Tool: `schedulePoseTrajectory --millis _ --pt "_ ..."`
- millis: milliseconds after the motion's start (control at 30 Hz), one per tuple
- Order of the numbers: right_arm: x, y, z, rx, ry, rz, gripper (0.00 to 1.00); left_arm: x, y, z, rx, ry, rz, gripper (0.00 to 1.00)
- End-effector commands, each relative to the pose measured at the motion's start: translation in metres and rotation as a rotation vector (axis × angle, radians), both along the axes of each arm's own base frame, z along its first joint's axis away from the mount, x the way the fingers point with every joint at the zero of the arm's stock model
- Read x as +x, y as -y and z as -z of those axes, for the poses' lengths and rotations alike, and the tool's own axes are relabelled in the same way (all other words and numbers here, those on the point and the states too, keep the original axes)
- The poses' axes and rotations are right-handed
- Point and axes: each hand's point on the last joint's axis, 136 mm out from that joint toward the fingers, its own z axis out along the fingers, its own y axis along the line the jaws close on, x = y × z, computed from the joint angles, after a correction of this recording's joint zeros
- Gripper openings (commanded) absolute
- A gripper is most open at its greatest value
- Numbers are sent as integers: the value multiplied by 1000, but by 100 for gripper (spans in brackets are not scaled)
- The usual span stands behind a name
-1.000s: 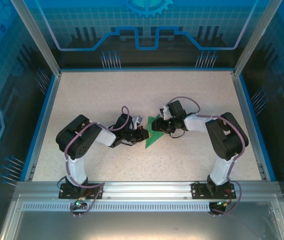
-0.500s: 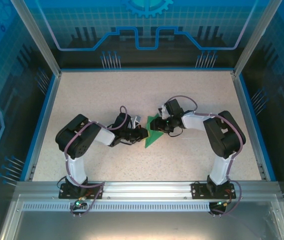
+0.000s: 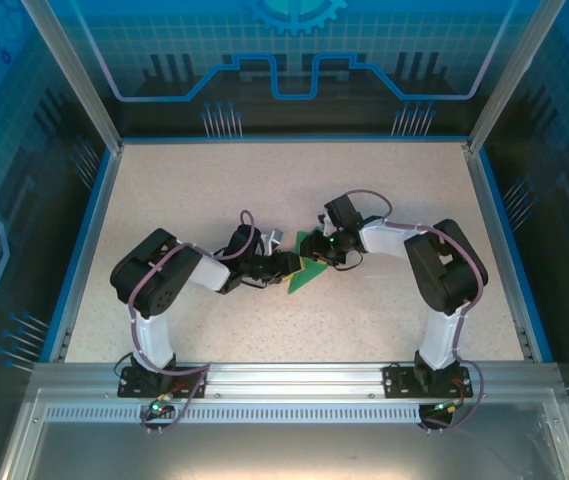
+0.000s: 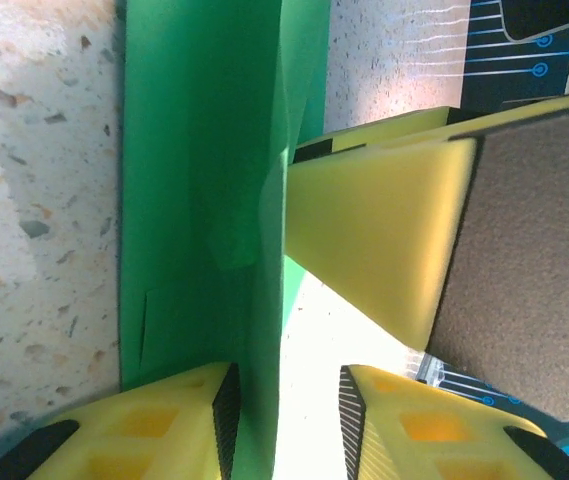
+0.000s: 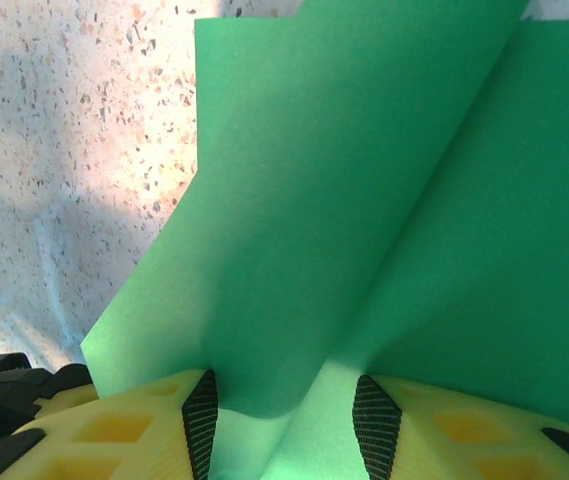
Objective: Fold a paper plane with a square sheet of paper (pick it up from the middle)
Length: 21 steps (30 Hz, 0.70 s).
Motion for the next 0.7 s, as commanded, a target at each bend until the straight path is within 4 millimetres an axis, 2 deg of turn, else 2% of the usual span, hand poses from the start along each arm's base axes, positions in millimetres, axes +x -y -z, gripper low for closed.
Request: schedulePoseTrajectory --millis 0,233,367,667 --pt "-44 48 70 -264 -204 67 46 -3 -10 1 11 -14 -31 37" --pt "-49 53 75 -291 -230 85 46 -2 -25 -12 38 53 -85 38" --pt "-51 56 78 -304 -241 96 43 -1 -28 -24 30 108 -99 34" --pt "-57 64 83 -341 -266 117 38 0 -22 -38 -28 165 -94 28"
